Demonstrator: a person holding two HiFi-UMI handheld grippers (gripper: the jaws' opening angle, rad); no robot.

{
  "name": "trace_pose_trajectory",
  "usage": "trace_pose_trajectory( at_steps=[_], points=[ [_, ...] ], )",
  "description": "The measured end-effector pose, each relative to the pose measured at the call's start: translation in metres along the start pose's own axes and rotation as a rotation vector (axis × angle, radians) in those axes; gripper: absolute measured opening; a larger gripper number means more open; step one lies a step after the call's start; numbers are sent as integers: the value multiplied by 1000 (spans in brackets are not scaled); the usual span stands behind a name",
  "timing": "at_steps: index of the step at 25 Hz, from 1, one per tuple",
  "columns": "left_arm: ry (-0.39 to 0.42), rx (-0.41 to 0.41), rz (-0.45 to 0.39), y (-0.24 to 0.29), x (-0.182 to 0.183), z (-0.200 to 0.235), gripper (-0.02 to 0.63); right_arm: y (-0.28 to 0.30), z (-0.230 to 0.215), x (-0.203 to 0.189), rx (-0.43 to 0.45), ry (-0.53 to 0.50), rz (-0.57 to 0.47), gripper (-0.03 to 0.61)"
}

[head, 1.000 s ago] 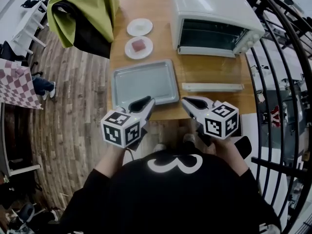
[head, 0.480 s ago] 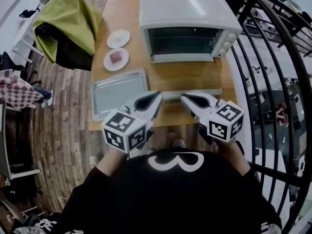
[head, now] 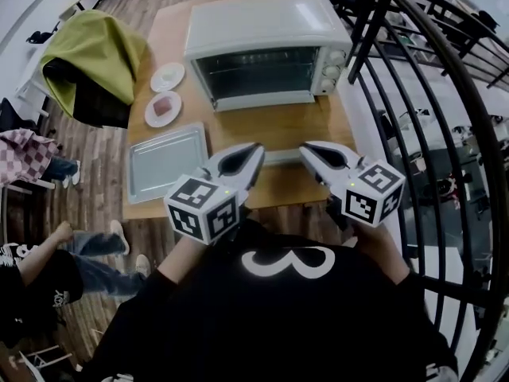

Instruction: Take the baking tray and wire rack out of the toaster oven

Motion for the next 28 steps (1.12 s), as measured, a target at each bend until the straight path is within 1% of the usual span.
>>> trace_pose_trajectory(
  at_steps=[3, 5, 7, 11, 13, 15, 19, 22, 27, 28],
  points=[
    [-4, -10, -7, 7, -1, -8, 11, -9, -7, 1, -13, 9, -15, 3],
    [4, -7, -11, 11, -1, -10, 9, -11, -11, 3, -19, 30, -30, 3],
    [-6, -4, -15, 15, 0, -9, 11, -11, -14, 4, -22, 56, -45, 3],
    [-39, 9, -35, 24, 7, 3, 11, -4, -27, 7, -40, 93, -66, 3],
    [-51, 18, -41, 30, 10, 11, 11, 1, -36, 11, -47, 128, -90, 3],
    [-81, 42, -42, 37, 13, 23, 11, 9, -47, 15, -51, 175, -112, 3],
    [-184, 84, -65, 55, 15, 54, 12, 31, -75, 19, -63, 297, -169, 3],
    [-278, 84, -110, 67, 18, 78, 12, 49, -96, 18, -93, 326, -180, 3],
    [-522, 86, -200, 89, 15, 123, 15, 80, -127, 15, -140, 399, -208, 5],
    [-561, 91, -214, 94, 13, 131, 15, 87, -132, 14, -147, 412, -209, 25]
  ],
)
Point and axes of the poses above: the fingertips, and each gripper's own axes: y forward along the fingers, z to its left, x out of its top, the point moved 8 cm from there along -y, backward along the fingers, and after that the axes turned 12 degrees about -z, right-handed, at the moved point
